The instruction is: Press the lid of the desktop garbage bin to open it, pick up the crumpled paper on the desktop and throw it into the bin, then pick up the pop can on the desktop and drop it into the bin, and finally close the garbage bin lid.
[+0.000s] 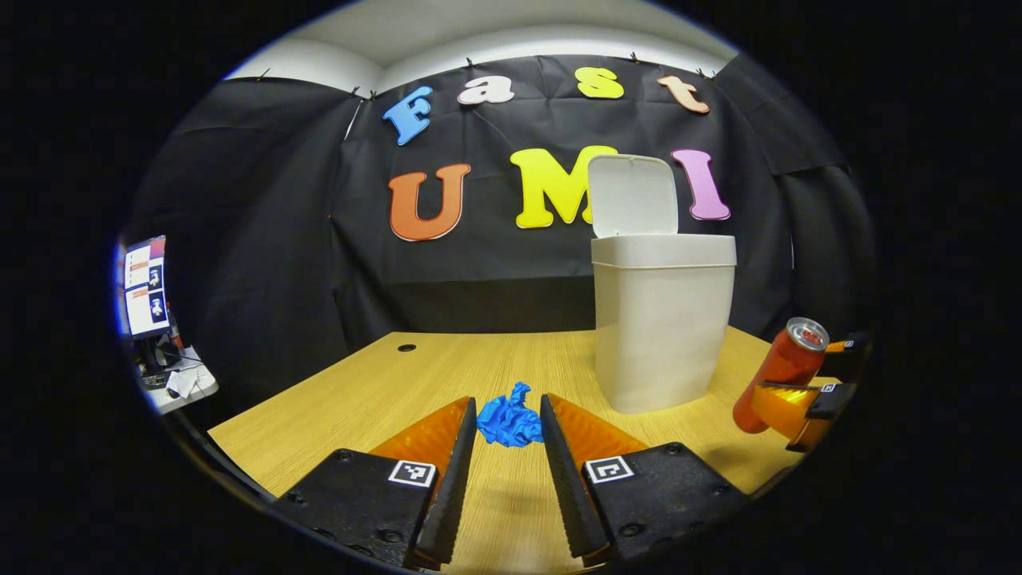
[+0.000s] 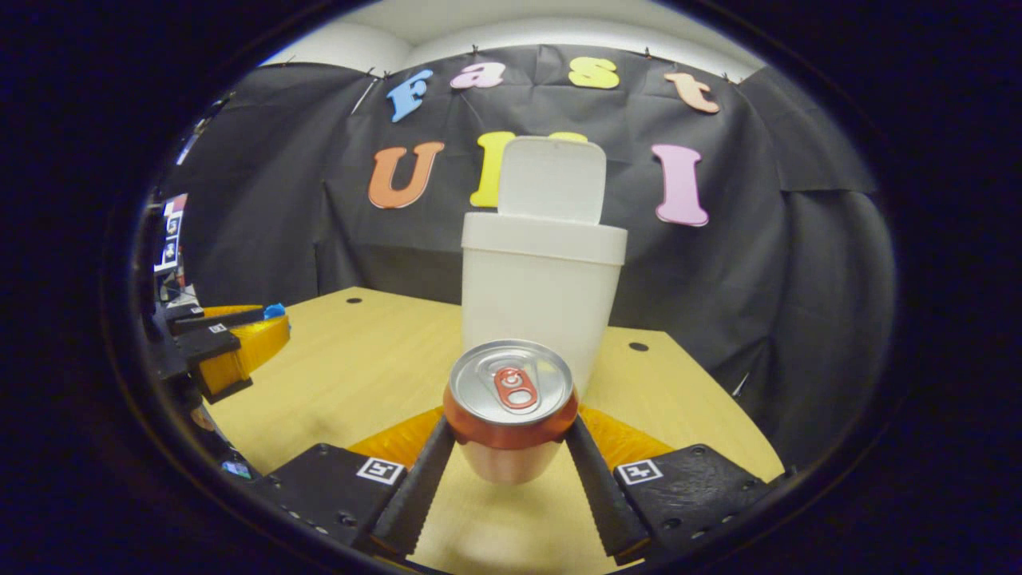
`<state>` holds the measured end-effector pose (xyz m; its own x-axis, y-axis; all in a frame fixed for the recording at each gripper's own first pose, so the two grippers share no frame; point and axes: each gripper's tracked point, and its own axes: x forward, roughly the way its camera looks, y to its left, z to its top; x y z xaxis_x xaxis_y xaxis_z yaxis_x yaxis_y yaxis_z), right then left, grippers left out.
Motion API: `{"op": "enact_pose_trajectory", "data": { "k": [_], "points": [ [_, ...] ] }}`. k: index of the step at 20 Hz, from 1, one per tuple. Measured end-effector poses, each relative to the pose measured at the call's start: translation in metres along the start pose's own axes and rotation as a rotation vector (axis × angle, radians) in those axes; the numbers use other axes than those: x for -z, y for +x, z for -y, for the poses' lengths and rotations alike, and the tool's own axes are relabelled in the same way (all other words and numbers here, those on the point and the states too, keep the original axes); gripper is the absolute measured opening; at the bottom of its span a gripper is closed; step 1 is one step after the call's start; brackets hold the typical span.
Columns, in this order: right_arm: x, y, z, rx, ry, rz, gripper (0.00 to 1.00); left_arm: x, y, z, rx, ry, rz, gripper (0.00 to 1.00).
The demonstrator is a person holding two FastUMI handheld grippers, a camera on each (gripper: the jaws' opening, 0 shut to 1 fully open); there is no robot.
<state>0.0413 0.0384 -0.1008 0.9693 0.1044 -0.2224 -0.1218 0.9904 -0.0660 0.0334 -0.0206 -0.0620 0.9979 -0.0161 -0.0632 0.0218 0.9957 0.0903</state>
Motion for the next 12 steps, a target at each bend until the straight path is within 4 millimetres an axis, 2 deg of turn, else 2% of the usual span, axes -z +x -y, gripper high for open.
{"op": "enact_pose_trajectory", "data": {
  "k": [5, 7, 10, 12],
  "points": [
    [-0.04, -0.043, 0.014, -0.073, 0.042, 0.101, 0.81, -0.03, -0.025, -0.006, -0.015, -0.015, 0.051, 0.53],
    [-0.051, -0.054, 0.03, -0.103, 0.082, 0.119, 0.81, -0.042, -0.032, -0.007, -0.023, -0.016, 0.071, 0.53],
    [-0.062, -0.062, 0.061, -0.066, 0.099, 0.153, 0.81, -0.046, -0.034, 0.001, 0.001, -0.044, 0.068, 0.53],
    [-0.065, -0.062, 0.076, -0.035, 0.099, 0.163, 0.81, -0.049, -0.033, 0.005, 0.008, -0.044, 0.057, 0.53]
  ]
}}
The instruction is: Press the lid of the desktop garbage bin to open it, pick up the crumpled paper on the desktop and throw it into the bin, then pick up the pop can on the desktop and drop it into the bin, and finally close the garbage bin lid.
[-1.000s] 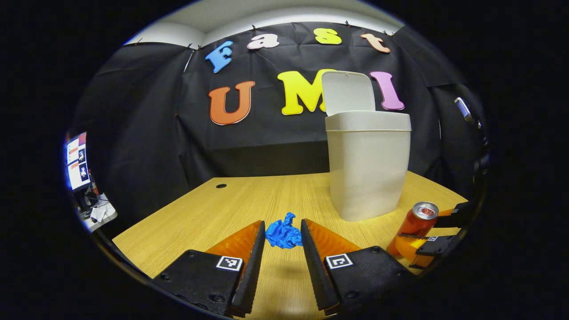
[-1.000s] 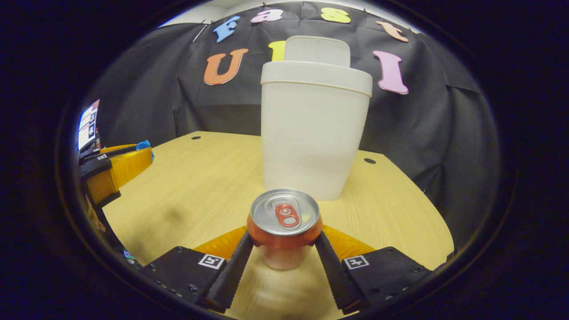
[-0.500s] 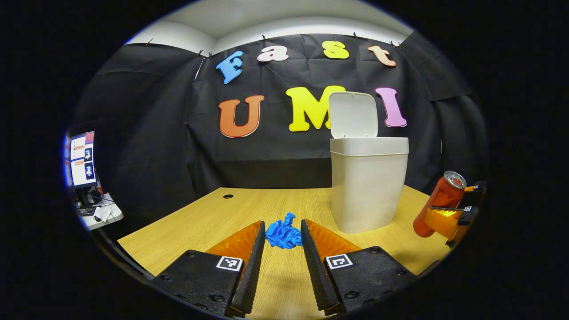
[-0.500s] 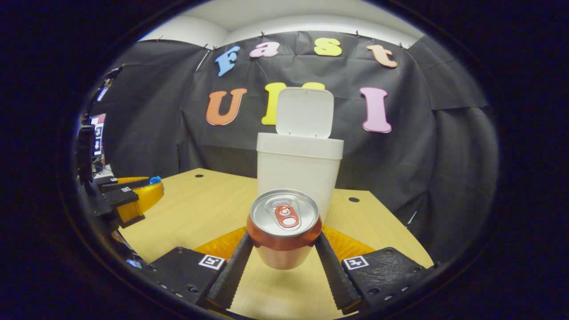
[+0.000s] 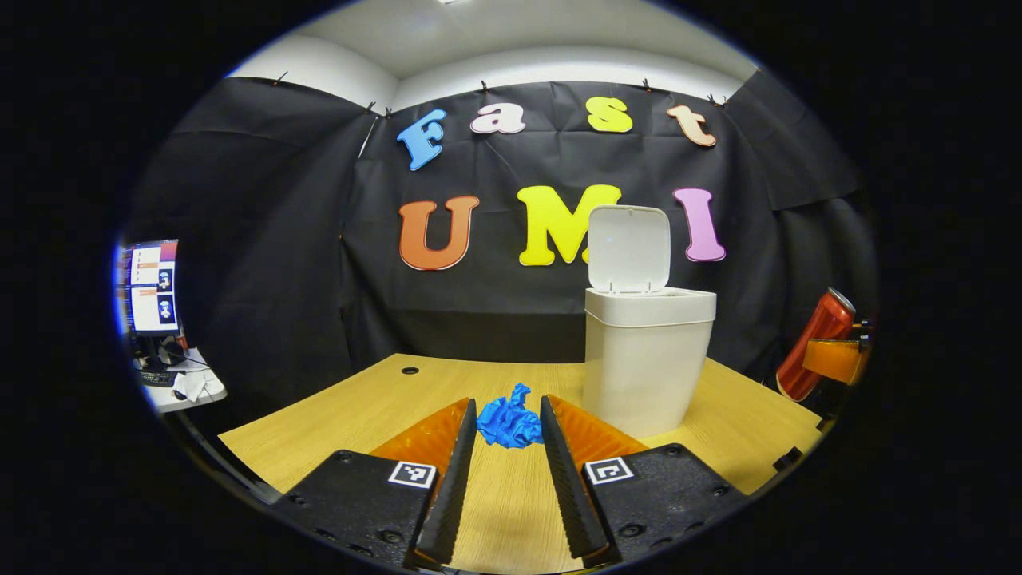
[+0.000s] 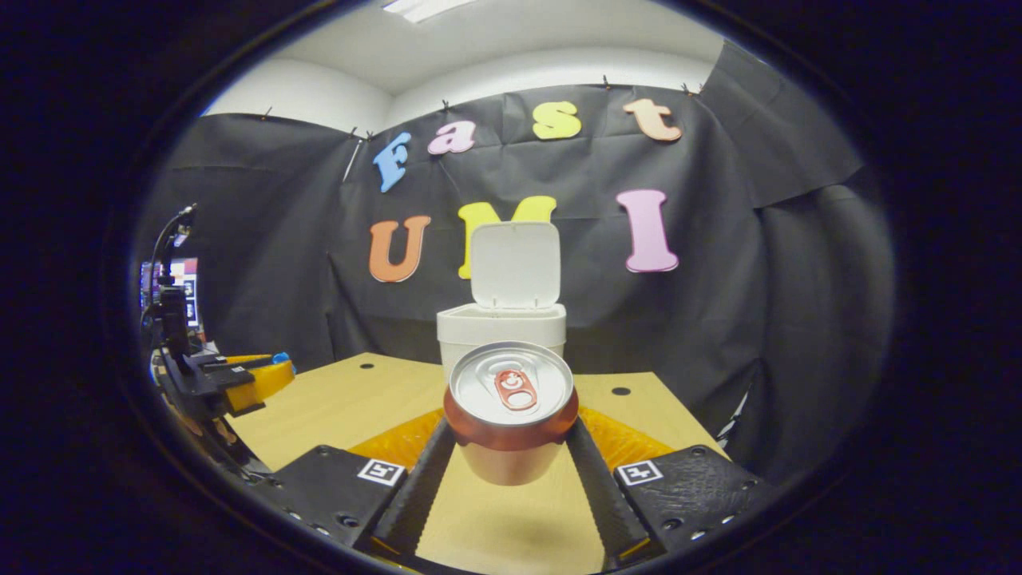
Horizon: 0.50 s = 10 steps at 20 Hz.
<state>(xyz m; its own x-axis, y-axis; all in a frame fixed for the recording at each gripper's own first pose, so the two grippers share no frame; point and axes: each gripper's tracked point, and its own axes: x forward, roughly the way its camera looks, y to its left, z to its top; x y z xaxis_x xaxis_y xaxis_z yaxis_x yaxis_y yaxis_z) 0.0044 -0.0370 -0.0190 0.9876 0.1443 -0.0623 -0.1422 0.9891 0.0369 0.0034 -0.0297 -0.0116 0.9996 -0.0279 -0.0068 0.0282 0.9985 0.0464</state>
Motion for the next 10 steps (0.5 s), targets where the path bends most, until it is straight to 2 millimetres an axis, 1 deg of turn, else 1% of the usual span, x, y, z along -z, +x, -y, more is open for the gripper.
{"op": "enact_pose_trajectory", "data": {
  "k": [2, 5, 6, 8, 10],
  "points": [
    [0.0, 0.0, 0.002, -0.002, 0.008, 0.001, 0.81, -0.005, 0.003, 0.003, 0.003, 0.009, -0.004, 0.53],
    [0.002, 0.002, -0.002, -0.022, 0.0, -0.006, 0.81, -0.018, 0.013, 0.007, -0.005, 0.024, 0.01, 0.53],
    [0.003, 0.001, -0.003, -0.029, -0.005, -0.006, 0.82, -0.025, 0.017, 0.007, -0.012, 0.031, 0.017, 0.53],
    [0.005, 0.001, -0.007, -0.045, -0.016, -0.011, 0.81, -0.041, 0.028, 0.01, -0.022, 0.038, 0.036, 0.53],
    [0.003, -0.001, -0.007, -0.05, -0.019, -0.005, 0.81, -0.051, 0.043, 0.013, -0.039, 0.052, 0.03, 0.53]
  ]
}}
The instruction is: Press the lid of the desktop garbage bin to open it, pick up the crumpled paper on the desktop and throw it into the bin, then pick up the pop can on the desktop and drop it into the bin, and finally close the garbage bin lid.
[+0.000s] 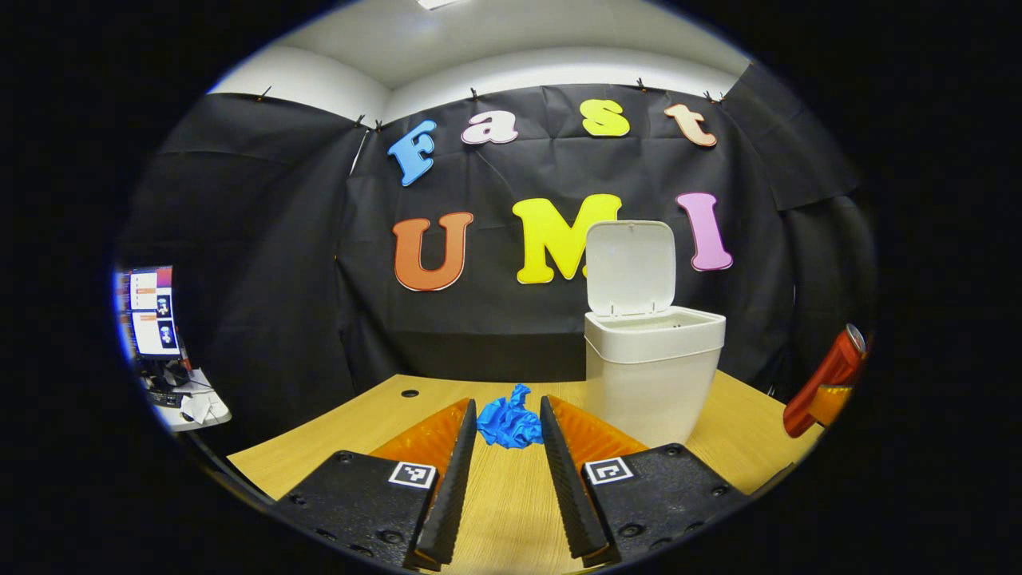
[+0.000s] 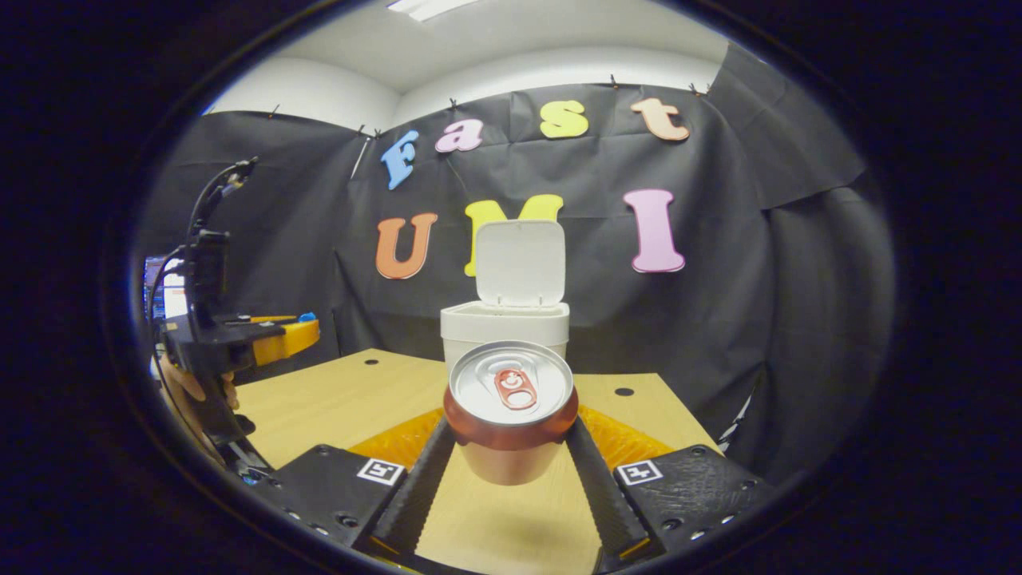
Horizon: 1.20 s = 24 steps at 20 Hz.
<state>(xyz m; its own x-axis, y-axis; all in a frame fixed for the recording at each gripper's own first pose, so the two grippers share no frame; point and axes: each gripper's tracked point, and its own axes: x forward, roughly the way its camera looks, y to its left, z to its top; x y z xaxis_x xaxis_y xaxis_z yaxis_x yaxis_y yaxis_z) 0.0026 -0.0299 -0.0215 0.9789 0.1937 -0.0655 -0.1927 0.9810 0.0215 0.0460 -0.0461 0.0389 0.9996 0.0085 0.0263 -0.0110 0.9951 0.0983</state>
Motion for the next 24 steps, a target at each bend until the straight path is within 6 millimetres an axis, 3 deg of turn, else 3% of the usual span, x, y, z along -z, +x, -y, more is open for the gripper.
{"op": "enact_pose_trajectory", "data": {
  "k": [5, 10, 12, 15, 16, 19, 24],
  "points": [
    [-0.005, -0.007, -0.002, -0.034, 0.001, 0.017, 0.81, -0.037, 0.04, 0.019, 0.012, 0.014, 0.006, 0.53],
    [-0.006, -0.006, 0.012, -0.016, 0.013, 0.017, 0.81, -0.071, 0.077, 0.034, -0.007, 0.037, 0.061, 0.53],
    [-0.012, -0.008, 0.02, -0.012, 0.032, 0.035, 0.81, -0.092, 0.095, 0.052, 0.027, -0.005, 0.116, 0.53],
    [-0.015, -0.008, 0.035, 0.013, 0.064, 0.046, 0.81, -0.131, 0.118, 0.095, 0.122, 0.012, 0.261, 0.53],
    [-0.015, -0.008, 0.039, 0.022, 0.069, 0.047, 0.81, -0.132, 0.127, 0.109, 0.153, 0.012, 0.284, 0.53],
    [-0.016, -0.008, 0.046, 0.039, 0.071, 0.052, 0.82, -0.11, 0.153, 0.149, 0.206, 0.021, 0.242, 0.53],
    [-0.021, -0.007, 0.065, 0.107, 0.082, 0.082, 0.81, -0.082, 0.18, 0.184, 0.223, 0.055, 0.162, 0.55]
  ]
}}
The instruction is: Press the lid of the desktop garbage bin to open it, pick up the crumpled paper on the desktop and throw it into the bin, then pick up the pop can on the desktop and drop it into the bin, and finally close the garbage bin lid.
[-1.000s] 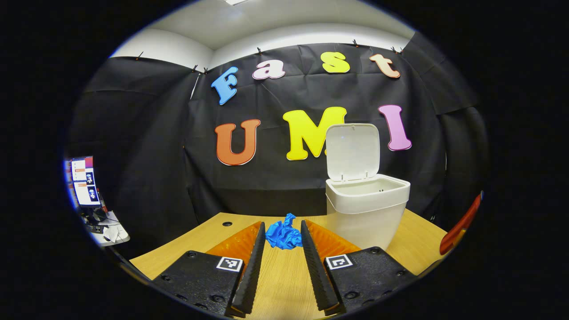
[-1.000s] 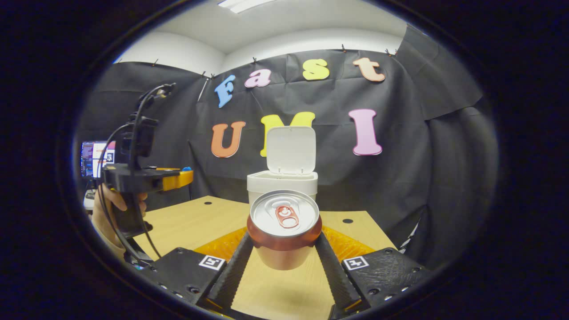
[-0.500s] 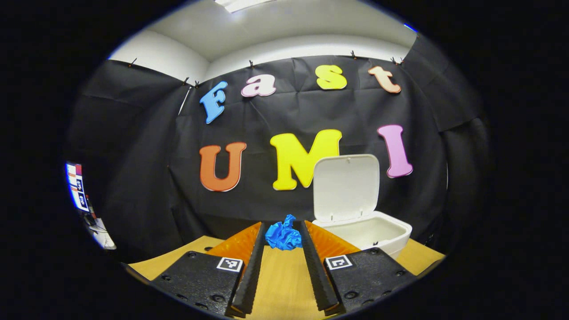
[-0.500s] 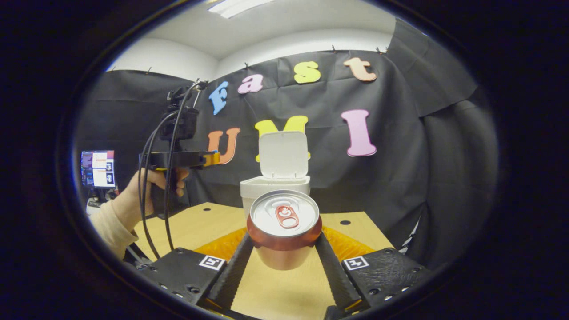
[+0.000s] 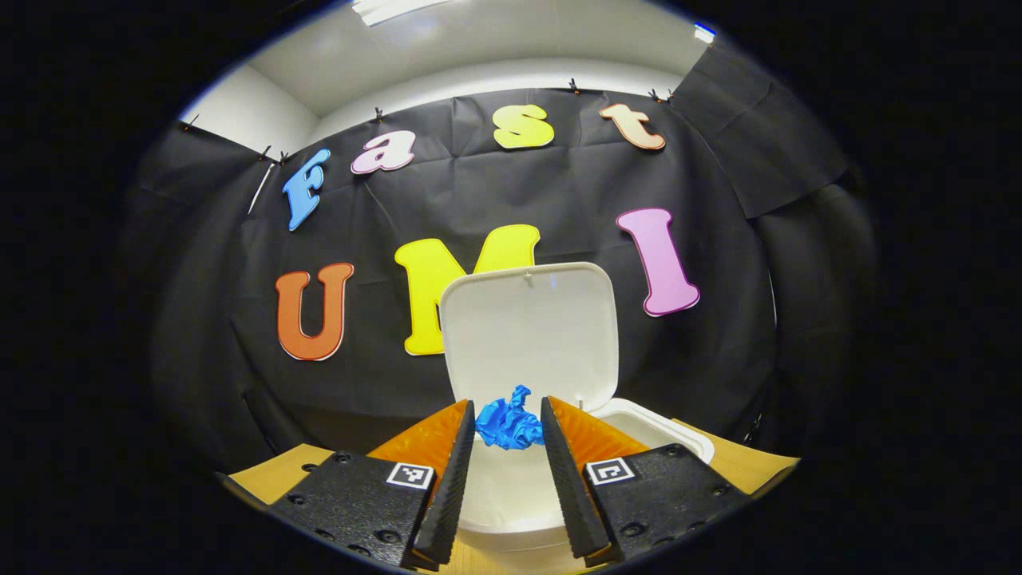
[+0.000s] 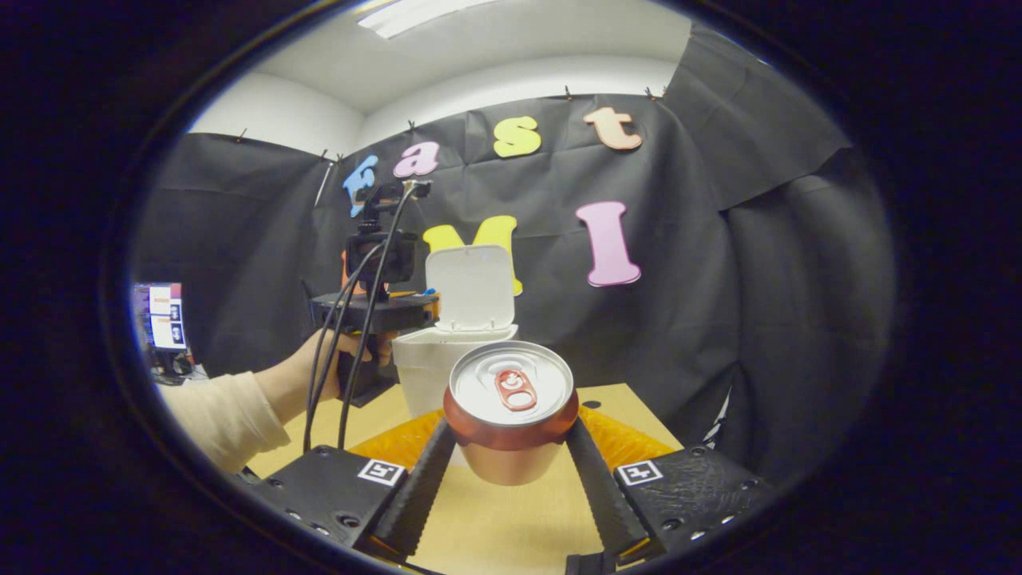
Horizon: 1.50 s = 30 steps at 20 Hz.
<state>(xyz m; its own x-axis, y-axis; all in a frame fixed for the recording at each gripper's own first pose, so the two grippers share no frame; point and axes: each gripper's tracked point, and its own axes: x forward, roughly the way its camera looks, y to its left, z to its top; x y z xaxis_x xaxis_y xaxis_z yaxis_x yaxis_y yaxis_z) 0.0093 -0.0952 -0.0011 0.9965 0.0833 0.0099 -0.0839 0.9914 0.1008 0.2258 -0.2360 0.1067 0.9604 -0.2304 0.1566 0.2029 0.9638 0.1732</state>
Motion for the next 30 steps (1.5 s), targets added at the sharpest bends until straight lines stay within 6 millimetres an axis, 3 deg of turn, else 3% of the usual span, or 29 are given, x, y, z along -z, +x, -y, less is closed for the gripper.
{"op": "enact_pose_trajectory", "data": {
  "k": [2, 5, 7, 12, 18, 23, 30],
  "points": [
    [0.001, 0.001, -0.001, -0.004, 0.0, -0.001, 0.81, 0.004, 0.002, 0.008, 0.015, -0.021, -0.007, 0.6],
    [0.007, 0.005, -0.004, -0.013, -0.002, -0.018, 0.81, 0.009, -0.003, 0.007, 0.009, -0.06, -0.025, 0.89],
    [0.009, 0.008, -0.003, -0.008, -0.011, -0.024, 0.81, 0.012, -0.011, 0.004, 0.012, -0.089, -0.042, 0.95],
    [0.019, 0.016, -0.003, 0.027, -0.043, -0.045, 0.81, -0.002, -0.051, -0.022, -0.008, -0.072, -0.015, 0.98],
    [0.034, 0.026, -0.012, 0.025, -0.036, -0.089, 0.81, -0.016, -0.116, -0.061, -0.04, -0.04, 0.04, 0.98],
    [0.048, 0.032, -0.025, 0.022, -0.08, -0.131, 0.81, 0.004, -0.167, -0.098, -0.118, -0.003, 0.007, 0.98],
    [0.046, 0.022, -0.054, -0.003, -0.085, -0.125, 0.81, 0.037, -0.235, -0.111, -0.154, -0.002, 0.006, 0.98]
  ]
}}
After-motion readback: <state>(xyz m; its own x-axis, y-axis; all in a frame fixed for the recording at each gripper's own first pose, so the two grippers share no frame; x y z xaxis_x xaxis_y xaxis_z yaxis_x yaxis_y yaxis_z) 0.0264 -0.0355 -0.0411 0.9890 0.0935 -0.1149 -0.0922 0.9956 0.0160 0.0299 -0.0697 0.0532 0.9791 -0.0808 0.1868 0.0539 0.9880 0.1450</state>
